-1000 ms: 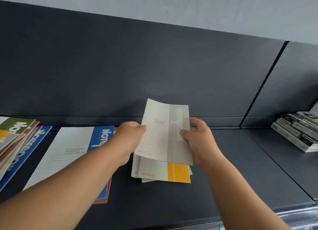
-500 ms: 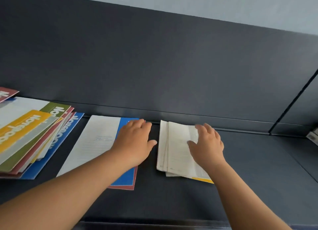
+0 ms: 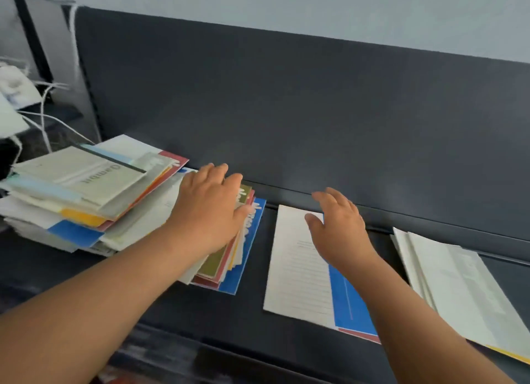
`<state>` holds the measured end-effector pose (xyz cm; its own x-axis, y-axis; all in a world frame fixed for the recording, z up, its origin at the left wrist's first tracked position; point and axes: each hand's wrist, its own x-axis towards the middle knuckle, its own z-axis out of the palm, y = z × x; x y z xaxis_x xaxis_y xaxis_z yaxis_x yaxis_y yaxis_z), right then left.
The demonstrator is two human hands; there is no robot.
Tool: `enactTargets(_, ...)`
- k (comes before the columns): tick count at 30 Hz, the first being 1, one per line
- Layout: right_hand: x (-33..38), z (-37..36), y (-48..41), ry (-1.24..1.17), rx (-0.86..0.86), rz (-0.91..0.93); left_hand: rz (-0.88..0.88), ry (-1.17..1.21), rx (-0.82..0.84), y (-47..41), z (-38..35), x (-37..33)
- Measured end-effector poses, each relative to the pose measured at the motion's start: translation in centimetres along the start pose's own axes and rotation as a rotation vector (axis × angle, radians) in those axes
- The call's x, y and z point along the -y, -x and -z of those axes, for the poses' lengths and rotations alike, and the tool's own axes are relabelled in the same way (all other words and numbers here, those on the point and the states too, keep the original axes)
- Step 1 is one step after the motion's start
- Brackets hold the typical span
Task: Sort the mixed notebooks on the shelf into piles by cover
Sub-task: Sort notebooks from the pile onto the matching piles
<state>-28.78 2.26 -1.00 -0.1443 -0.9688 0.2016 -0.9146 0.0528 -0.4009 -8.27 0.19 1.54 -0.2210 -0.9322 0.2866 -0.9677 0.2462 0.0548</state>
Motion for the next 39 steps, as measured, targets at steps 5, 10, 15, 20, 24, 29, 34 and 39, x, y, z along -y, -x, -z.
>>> enactTargets(5, 8.9, -3.8, -0.5, -0.154, 0.031, -0.048, 0.017, -0.054, -0.024, 0.2, 1.9, 10.4)
enactTargets(10, 14.3, -7.3, 0.1, -0.172, 0.120, -0.300, -0.070, -0.075, 0.120, 1.1, 1.9, 15.4)
enactTargets(15, 17.1, -8.7, 0.7, -0.069, 0.209, -0.437, -0.290, -0.088, 0.253, 2.0, 1.0, 16.0)
enactTargets(20, 18.2, -8.5, 0.2, -0.361, 0.134, -0.578, -0.347, -0.168, 0.415, 2.8, 0.4, 15.8)
enactTargets(24, 18.3, -8.2, 0.1, -0.714, 0.182, -0.709, -0.361, -0.145, 0.418, 2.9, 0.4, 16.2)
enactTargets(29, 17.7, -7.9, -0.4, -0.773, 0.188, -0.615, -0.362, -0.041, 0.357, 2.7, 1.4, 16.7)
enactTargets(34, 15.8, -5.1, -1.3, -0.898, 0.124, -0.608, -0.246, 0.077, 0.085, 1.1, 3.6, 18.6)
enactTargets(39, 14.4, -4.1, -2.1, -0.917, 0.060, -0.627, -0.108, 0.030, 0.066, -1.1, 4.6, 21.8)
